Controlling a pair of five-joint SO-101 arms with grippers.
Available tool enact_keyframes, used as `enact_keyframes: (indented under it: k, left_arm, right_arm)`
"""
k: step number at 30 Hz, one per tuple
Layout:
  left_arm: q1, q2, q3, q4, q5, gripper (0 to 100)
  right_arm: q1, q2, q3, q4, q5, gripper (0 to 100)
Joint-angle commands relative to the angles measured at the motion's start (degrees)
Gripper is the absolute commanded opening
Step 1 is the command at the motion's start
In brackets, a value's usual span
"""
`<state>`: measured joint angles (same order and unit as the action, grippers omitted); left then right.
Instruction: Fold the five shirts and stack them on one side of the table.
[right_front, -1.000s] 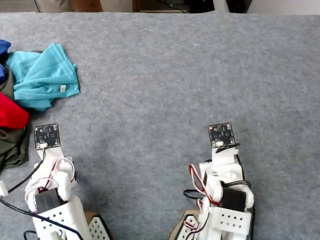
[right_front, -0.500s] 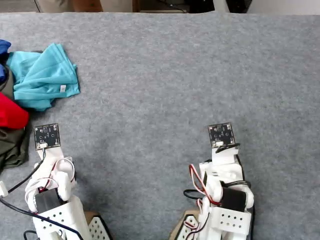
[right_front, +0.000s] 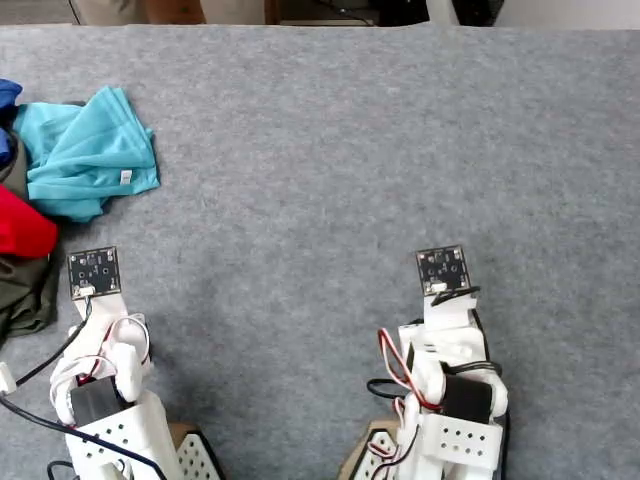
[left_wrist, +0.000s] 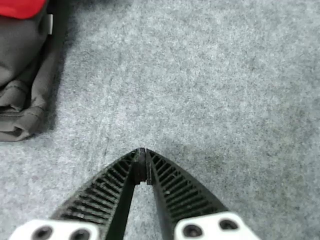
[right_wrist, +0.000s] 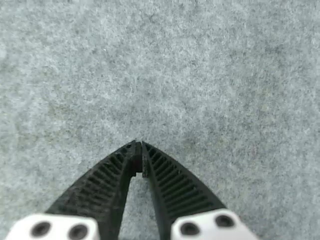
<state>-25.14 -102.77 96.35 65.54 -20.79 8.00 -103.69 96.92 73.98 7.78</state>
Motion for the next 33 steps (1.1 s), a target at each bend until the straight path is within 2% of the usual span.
enact_keyframes:
  k: [1,8,10,14,19,25,33]
  left_arm:
    - [0.18,-0.66,0.53,0.18,-0.09,2]
    - [-2.02,-0.66,0.53,-1.49,0.18,2]
    - [-5.01,-0.66,0.0,-1.32,-0.09,3]
    - [-15.47,-0.66,-3.52,-2.55,0.18,16]
    - [-23.03,-0.22,-10.73,-10.02,0.0,17]
    - [-23.82,-0.13,-21.71,-10.37,0.53,17]
    - [-23.91,0.04,-33.58,-10.37,4.75,17]
  right_arm:
    - [-0.31,-2.86,-0.04,0.18,0.09,0.5]
    - [-0.31,-2.86,-0.04,0.18,0.09,0.5]
    - [-0.31,-2.86,-0.04,0.18,0.09,0.5]
    - [-0.31,-2.86,-0.04,0.18,0.09,0.5]
    - [-0.31,-2.86,-0.04,0.18,0.09,0.5]
    - [-0.31,-2.86,-0.04,0.18,0.09,0.5]
    - [-0.31,-2.86,-0.04,0.18,0.09,0.5]
